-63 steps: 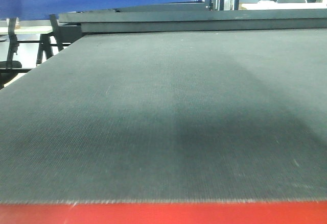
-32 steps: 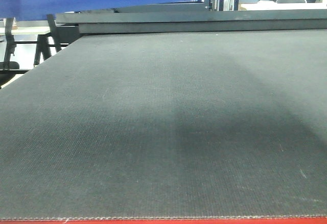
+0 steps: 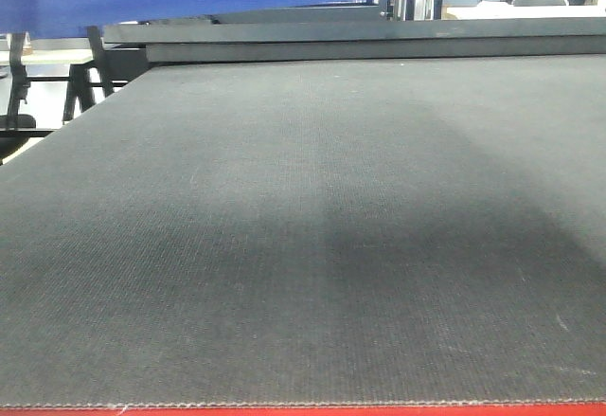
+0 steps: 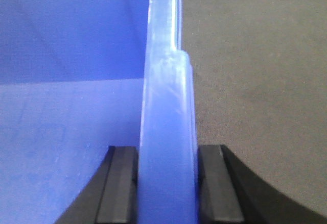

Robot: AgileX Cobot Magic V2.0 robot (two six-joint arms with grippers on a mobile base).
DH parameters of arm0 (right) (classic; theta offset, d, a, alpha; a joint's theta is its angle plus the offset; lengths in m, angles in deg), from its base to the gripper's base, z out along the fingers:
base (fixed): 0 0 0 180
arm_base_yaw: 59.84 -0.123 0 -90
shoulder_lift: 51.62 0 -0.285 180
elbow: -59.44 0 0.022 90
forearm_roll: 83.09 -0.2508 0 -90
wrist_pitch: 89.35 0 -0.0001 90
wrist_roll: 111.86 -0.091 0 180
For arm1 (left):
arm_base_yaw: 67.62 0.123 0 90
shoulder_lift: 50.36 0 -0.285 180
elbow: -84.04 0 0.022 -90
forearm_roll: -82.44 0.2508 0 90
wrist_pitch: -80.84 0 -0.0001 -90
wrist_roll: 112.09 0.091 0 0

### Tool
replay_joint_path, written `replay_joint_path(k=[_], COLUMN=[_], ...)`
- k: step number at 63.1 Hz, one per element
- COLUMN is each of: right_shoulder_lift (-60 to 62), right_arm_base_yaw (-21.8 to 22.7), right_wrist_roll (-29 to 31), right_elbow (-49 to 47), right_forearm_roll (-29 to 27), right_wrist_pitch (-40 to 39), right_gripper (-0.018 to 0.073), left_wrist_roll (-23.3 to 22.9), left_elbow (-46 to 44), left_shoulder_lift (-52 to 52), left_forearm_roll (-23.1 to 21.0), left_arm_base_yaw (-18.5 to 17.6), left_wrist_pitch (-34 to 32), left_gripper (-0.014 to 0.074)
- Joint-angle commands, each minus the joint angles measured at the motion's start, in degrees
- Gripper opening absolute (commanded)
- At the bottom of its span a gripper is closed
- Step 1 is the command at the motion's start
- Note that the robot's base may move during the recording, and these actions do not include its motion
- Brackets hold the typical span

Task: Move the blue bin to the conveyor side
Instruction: 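Carry the blue bin with both grippers to the red-framed conveyor, then lower the blue bin with both grippers onto the grey belt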

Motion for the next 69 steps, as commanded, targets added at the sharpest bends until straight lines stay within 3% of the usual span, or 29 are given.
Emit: replay_joint_path(k=[1,19,34,57,69], right_shoulder_lift=[1.2,0.1,-0.4,-4.3,-6.8], right_arm_base_yaw=[0.1,0.1,0.1,0.2,0.2], right_wrist_roll=[0.8,0.8,0.8,0.8,0.8], right_elbow=[-0.8,0.3,9.8,24.7,27.5], right_forearm_roll=[0.6,0.6,0.6,0.6,0.6], right_wrist_pitch=[-7.7,-5.3,-14.1,-31.5,-38.8], right_gripper=[-0.0079,-0.0079,-0.0079,-0.0079,-0.0079], left_wrist_roll=[0.1,0.1,0.1,0.1,0.1], left_elbow=[-0.8,-0.6,1.9,17.4,22.6], left_shoulder_lift=[0.9,-0.4,-5.9,-7.7,-8.0], left_forearm_roll=[0.2,0.4,0.2,-3.9,-3.9], left_arm_base_yaw=[-0.5,-0.5,-0.5,-0.5,-0.5], left_wrist_pitch=[-4.6,-6.4,-10.5,-31.3,-37.0], left_gripper=[-0.0017,-0.0017,-0.0017,-0.0017,-0.0017])
